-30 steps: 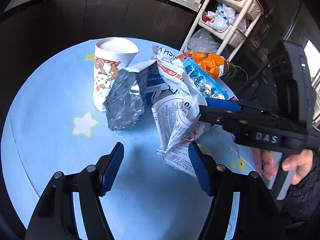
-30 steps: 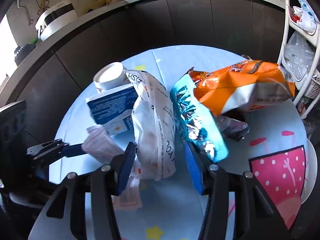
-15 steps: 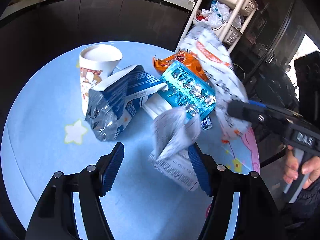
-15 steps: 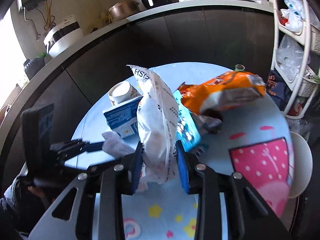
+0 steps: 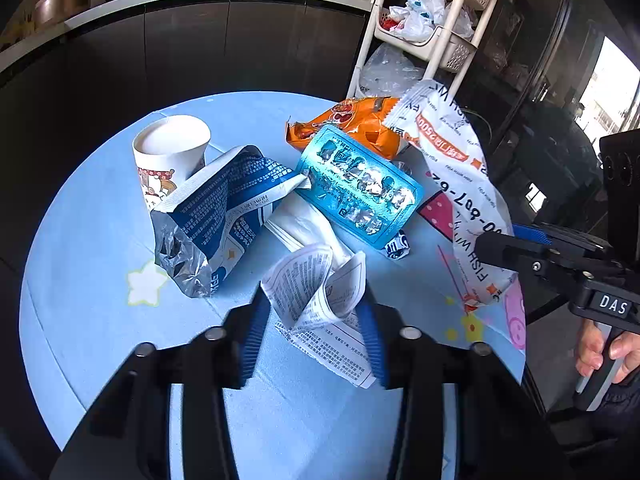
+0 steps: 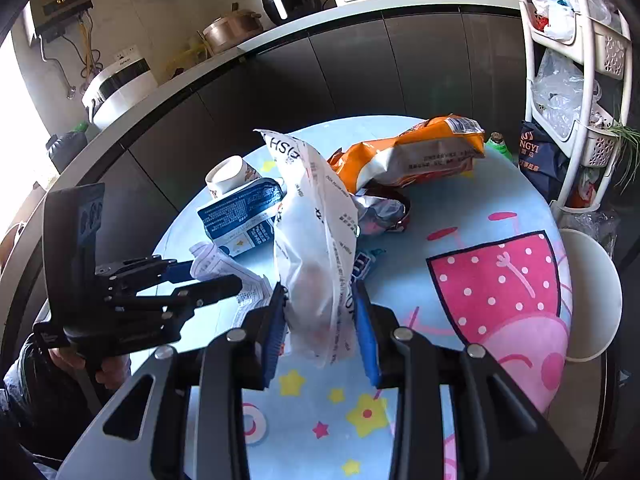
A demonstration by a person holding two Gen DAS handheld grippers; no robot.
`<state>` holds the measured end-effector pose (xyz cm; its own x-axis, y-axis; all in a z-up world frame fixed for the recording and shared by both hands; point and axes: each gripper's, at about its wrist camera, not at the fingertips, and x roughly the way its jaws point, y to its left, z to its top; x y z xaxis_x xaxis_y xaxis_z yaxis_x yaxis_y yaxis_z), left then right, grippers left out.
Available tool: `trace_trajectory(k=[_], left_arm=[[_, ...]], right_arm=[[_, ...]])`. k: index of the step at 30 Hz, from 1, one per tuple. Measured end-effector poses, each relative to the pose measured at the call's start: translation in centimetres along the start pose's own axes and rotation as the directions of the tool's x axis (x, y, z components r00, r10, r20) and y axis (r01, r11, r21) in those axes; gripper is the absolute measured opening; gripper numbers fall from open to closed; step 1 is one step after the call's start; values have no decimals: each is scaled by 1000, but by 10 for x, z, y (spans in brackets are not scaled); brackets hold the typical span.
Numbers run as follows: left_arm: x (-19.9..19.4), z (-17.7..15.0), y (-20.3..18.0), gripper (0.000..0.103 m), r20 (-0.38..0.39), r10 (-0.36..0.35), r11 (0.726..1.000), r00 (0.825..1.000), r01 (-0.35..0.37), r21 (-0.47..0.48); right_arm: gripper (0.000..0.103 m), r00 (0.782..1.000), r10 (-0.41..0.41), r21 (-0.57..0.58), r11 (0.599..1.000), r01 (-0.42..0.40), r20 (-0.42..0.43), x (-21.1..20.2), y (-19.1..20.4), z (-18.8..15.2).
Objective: Collect trash
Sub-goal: 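Grasp the crumpled paper with the left tool while the right tool lifts the white bag, then carry the bag and paper over the white bucket and open both tools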
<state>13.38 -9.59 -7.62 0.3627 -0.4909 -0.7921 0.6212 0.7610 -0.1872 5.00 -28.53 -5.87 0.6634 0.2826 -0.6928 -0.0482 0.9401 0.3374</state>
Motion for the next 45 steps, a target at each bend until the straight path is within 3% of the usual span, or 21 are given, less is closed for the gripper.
trace_trajectory(k=[4, 7, 13, 21, 28, 34, 45], left_arm=[[-5, 2, 2, 8, -5, -12, 999, 1000, 12, -48], [-18, 8, -7, 7, 19, -9, 999, 1000, 10, -43], [-44, 28, -52, 7, 85, -27, 998, 996, 21, 63], [-48, 70, -116, 7, 138, -105, 981, 985, 80, 174], [-17, 100, -179, 7, 122, -176, 958, 977, 141, 250], [21, 123, -217, 7, 75, -208, 948, 975, 182, 262], [110, 150, -269, 7, -20, -171, 943, 985, 169, 288]], right_arm=[[34, 1000, 8, 4, 1000, -9, 21, -13, -2, -3], [34, 999, 8, 1, 1000, -8, 43, -25, -6, -4], [33, 994, -18, 30, 999, 15, 111, -53, -25, -2], [34, 976, -104, 125, 989, 81, 191, -98, -79, -5], [34, 956, -201, 221, 963, 153, 213, -124, -141, -18], [34, 945, -283, 294, 929, 227, 164, -120, -198, -33], [34, 949, -304, 375, 892, 253, 84, -80, -268, -49]])
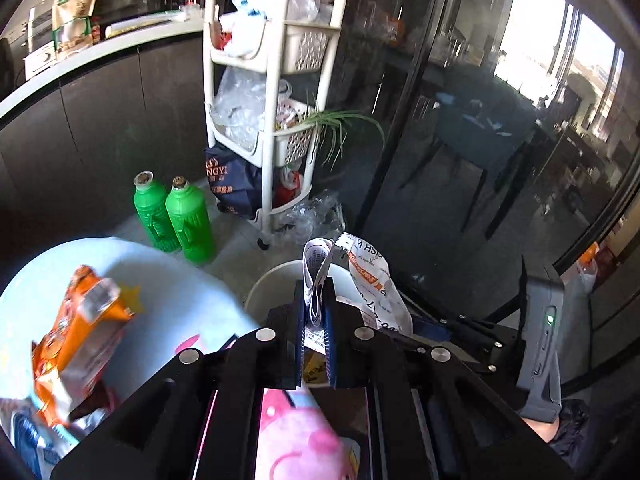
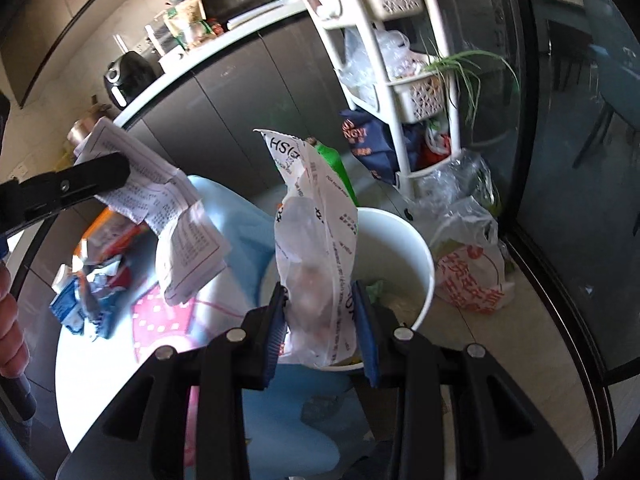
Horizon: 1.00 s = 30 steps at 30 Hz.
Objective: Collect trash
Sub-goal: 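Carry the bag and paper over the white bucket and open both tools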
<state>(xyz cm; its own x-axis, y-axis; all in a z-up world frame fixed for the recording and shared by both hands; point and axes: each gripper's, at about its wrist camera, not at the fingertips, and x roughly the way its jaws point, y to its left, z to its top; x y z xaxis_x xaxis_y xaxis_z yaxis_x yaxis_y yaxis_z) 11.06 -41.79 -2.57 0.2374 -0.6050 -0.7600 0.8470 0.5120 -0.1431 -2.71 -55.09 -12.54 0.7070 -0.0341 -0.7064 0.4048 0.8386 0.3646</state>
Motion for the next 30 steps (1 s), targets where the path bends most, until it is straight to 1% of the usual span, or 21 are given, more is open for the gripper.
trace_trajectory(k=[3, 7, 12, 14, 15, 16, 17, 18, 19, 21, 23, 24, 25, 27, 29, 30], left_arm=[[25, 2, -1, 8, -42, 9, 1000, 999, -9, 5], [57, 4, -3, 8, -94, 37, 999, 995, -35, 25], [78, 2, -1, 8, -123, 41, 999, 992, -39, 20], [83, 2, -1, 11, -127, 47, 999, 991, -44, 24], [84, 2, -2, 13, -125, 59, 998, 990, -56, 27], [85, 2, -2, 25, -120, 72, 997, 990, -69, 31], [85, 3, -3, 34, -116, 83, 996, 990, -80, 36], [83, 3, -3, 46, -102, 100, 994, 990, -96, 43], [82, 3, -4, 51, -89, 112, 993, 990, -108, 50], [79, 5, -2, 53, -80, 119, 992, 990, -115, 53], [77, 6, 2, 56, -72, 123, 992, 990, -121, 33], [74, 7, 5, 61, -63, 130, 991, 990, -128, 21], [72, 7, 7, 66, -56, 137, 991, 989, -137, 14], [69, 7, 11, 72, -41, 157, 988, 987, -157, -6], [65, 7, 15, 77, -32, 176, 984, 984, -177, -20], [62, 6, 17, 82, -27, 189, 982, 982, -190, -25]], right_arm=[[34, 1000, -3, 11, 1000, 3, -22, 16, -12, 0], [34, 998, -18, -2, 1000, 18, -58, 40, -23, 0], [35, 995, -27, -13, 1000, 25, -92, 62, -29, 1], [36, 995, -30, -24, 999, 27, -96, 68, -29, 2], [41, 995, -32, -34, 999, 28, -96, 70, -29, 3], [50, 995, -39, -48, 998, 34, -94, 71, -27, 3], [53, 995, -50, -69, 997, 44, -89, 72, -26, 2], [56, 995, -56, -87, 995, 48, -85, 72, -24, 2], [63, 995, -54, -98, 994, 46, -82, 71, -23, 1], [70, 996, -61, -118, 992, 52, -71, 68, -22, -1], [74, 996, -61, -123, 991, 54, -57, 65, -22, -3], [78, 997, -59, -121, 991, 52, -55, 63, -23, -4], [85, 997, -60, -117, 992, 54, -51, 61, -24, -5], [95, 998, -55, -105, 993, 51, -35, 56, -24, -5], [98, 999, -42, -88, 995, 39, -30, 52, -24, -5], [100, 999, -38, -79, 996, 36, -30, 51, -24, -4]])
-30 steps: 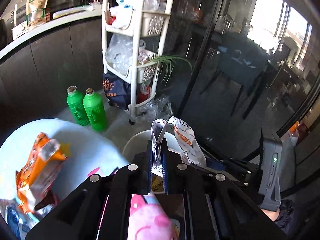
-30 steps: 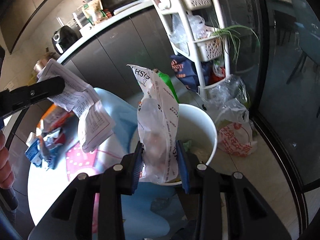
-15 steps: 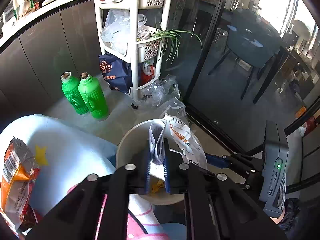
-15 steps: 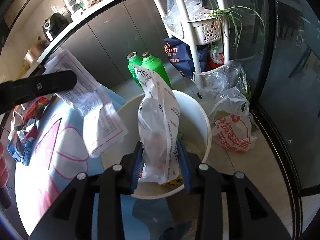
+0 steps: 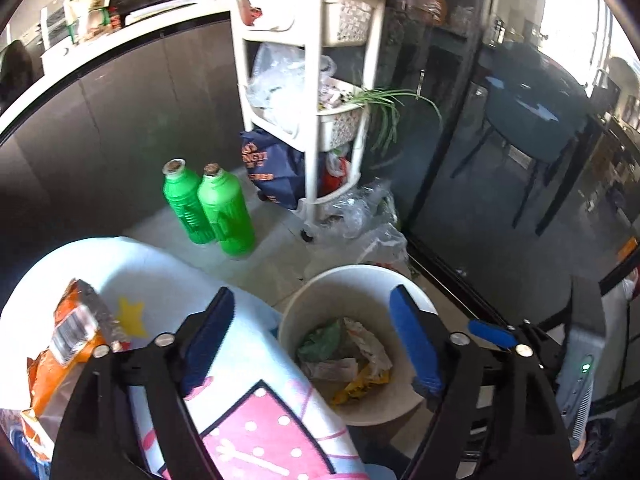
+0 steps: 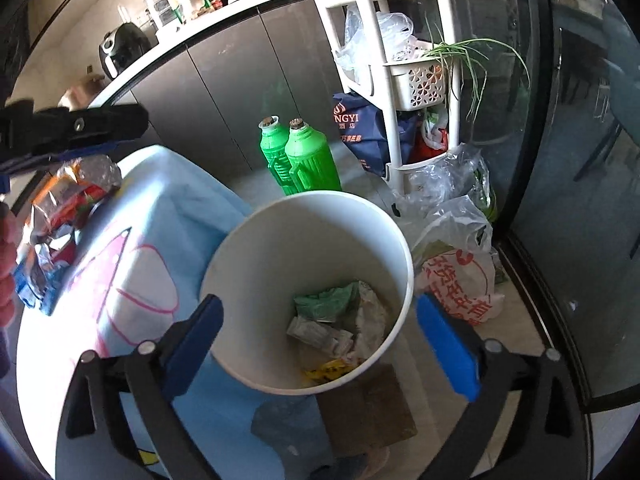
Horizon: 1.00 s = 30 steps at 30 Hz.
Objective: Collect trash
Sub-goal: 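Move both tools back to the table toward the blue carton and blue snack bag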
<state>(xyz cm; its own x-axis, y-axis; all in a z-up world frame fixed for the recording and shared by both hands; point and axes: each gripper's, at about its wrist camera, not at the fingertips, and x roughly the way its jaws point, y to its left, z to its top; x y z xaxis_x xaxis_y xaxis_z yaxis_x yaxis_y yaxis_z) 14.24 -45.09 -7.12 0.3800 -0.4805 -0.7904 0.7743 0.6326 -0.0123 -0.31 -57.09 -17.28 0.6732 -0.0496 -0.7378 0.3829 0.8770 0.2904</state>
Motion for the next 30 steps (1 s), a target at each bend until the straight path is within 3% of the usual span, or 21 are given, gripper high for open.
trace_trajectory(k=[5, 18, 24, 30], left_arm=[[-14, -2, 3, 94, 24, 43, 999, 999, -42, -10], [-78, -21, 17, 95, 72, 65, 997, 995, -62, -56], [-128, -51, 35, 95, 132, 82, 992, 988, -68, -108], [-191, -107, 74, 95, 180, 117, 973, 977, -77, -216]], right_arm=[[100, 1000, -6, 26, 1000, 6, -2, -8, 4, 6], [100, 996, -29, -19, 999, 30, 81, -72, 48, 18], [100, 994, -2, -59, 998, 9, 113, -101, 77, 18], [100, 990, 49, -98, 994, -37, 129, -127, 113, 13]])
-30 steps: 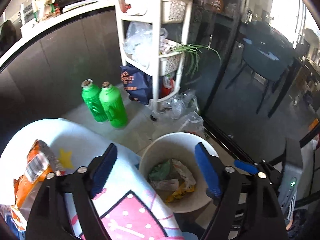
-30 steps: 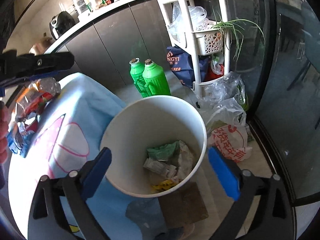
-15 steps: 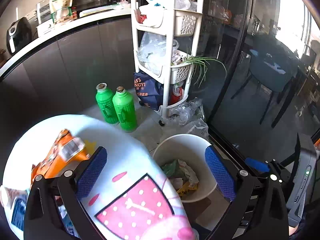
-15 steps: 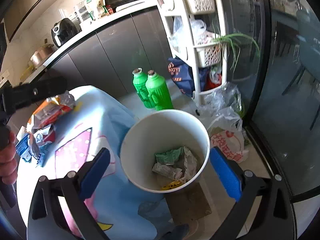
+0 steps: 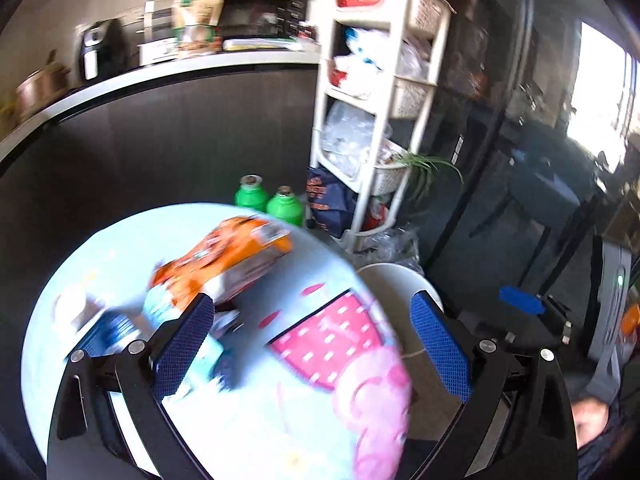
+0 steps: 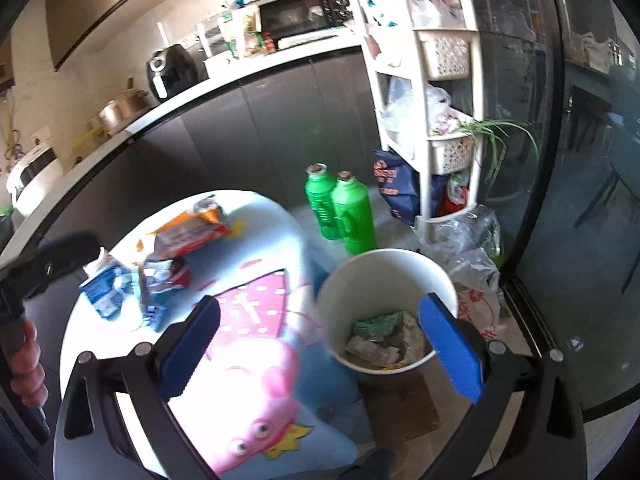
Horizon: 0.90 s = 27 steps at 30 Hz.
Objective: Collect trash
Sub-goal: 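Move both tools back to the table toward the blue carton and blue snack bag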
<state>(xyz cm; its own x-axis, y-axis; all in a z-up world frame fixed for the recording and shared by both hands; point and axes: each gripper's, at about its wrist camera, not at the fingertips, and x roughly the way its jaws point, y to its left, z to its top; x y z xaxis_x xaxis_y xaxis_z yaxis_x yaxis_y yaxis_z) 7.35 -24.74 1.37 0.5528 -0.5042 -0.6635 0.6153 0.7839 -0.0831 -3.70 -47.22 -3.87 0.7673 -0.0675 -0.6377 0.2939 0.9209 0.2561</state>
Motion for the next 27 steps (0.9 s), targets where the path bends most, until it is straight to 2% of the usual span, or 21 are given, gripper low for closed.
trace_trajectory(k=[3, 6, 10, 17, 23, 27], left_arm=[[-28, -22, 26, 95, 23, 57, 998, 998, -56, -18], [-46, -48, 61, 95, -6, 97, 993, 995, -97, -71], [-62, -73, 101, 95, -45, 96, 981, 994, -102, -164], [-77, -95, 152, 95, -45, 141, 964, 989, -147, -223], [-71, -105, 178, 95, -62, 105, 956, 993, -118, -267], [-61, -105, 195, 95, -75, 99, 957, 992, -115, -266]], right_arm=[[100, 999, 38, -36, 999, -38, -4, -7, 25, -1], [100, 997, 78, -75, 994, -80, -28, -6, 49, -3], [100, 989, 130, -124, 983, -139, -72, 4, 86, -10], [98, 964, 195, -187, 956, -228, -179, 36, 156, -23], [82, 954, 190, -238, 940, -245, -233, 73, 200, -19], [72, 951, 170, -246, 940, -235, -258, 101, 213, -16]])
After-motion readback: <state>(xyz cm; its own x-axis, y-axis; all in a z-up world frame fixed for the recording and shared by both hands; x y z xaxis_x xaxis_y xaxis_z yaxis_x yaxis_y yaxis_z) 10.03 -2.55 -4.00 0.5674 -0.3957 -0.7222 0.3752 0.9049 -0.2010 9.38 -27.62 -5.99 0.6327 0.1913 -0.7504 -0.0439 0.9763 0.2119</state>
